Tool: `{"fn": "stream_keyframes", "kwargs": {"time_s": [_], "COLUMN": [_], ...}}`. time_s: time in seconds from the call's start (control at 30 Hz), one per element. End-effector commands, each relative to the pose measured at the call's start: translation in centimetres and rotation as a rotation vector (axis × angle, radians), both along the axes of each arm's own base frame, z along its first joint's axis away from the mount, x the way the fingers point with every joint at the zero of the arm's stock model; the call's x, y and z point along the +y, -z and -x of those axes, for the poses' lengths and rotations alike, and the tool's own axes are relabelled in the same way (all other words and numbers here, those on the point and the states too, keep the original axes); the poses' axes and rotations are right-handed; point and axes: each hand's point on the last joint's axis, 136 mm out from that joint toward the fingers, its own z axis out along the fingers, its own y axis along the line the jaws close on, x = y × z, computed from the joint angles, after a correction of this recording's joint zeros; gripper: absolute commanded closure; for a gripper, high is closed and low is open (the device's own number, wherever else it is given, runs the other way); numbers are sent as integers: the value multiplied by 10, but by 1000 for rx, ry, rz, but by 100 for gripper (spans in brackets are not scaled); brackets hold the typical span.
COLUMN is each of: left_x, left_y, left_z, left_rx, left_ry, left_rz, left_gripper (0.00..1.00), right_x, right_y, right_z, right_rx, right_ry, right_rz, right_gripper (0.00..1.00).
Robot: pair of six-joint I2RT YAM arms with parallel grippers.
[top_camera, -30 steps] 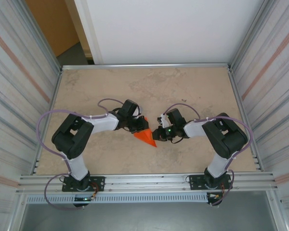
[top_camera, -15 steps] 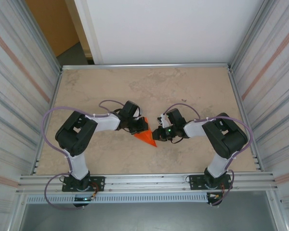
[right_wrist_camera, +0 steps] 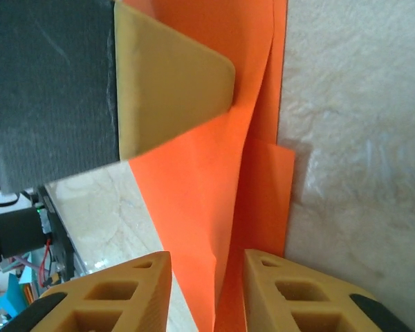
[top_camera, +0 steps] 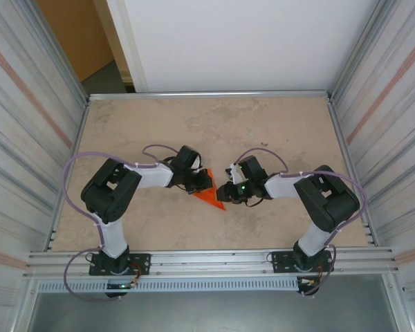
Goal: Fold a paper plane with a square sheet of paper (pick it up from the middle)
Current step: Fourth fold the wing at the center of the table.
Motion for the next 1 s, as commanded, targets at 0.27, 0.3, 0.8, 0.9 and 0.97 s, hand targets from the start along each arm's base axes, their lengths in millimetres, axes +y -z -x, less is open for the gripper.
{"fn": "stream_keyframes", "kwargs": {"time_s": [0.27, 0.3, 0.8, 0.9, 0.97], "left_x": [-2, -2, -9, -12, -13], "left_y": [-4, -3, -13, -14, -14], "left_z": [-4, -4, -5, -6, -6], "left_rx": [-16, -14, -39, -42, -42], "left_ry": [21, 23, 41, 47, 49], "left_rz": [16, 18, 69, 83, 86], "left_gripper": [91, 91, 87, 86, 86], "right_x": [-17, -17, -27, -27, -27], "right_y": [7, 8, 35, 39, 41], "right_z": [19, 19, 28, 31, 32], "right_rx": [25, 30, 80, 87, 90], "right_ry": [-33, -37, -27, -34, -34], "right_rz": [107, 110, 199, 209, 213], "right_gripper": [67, 67, 79, 79, 80]}}
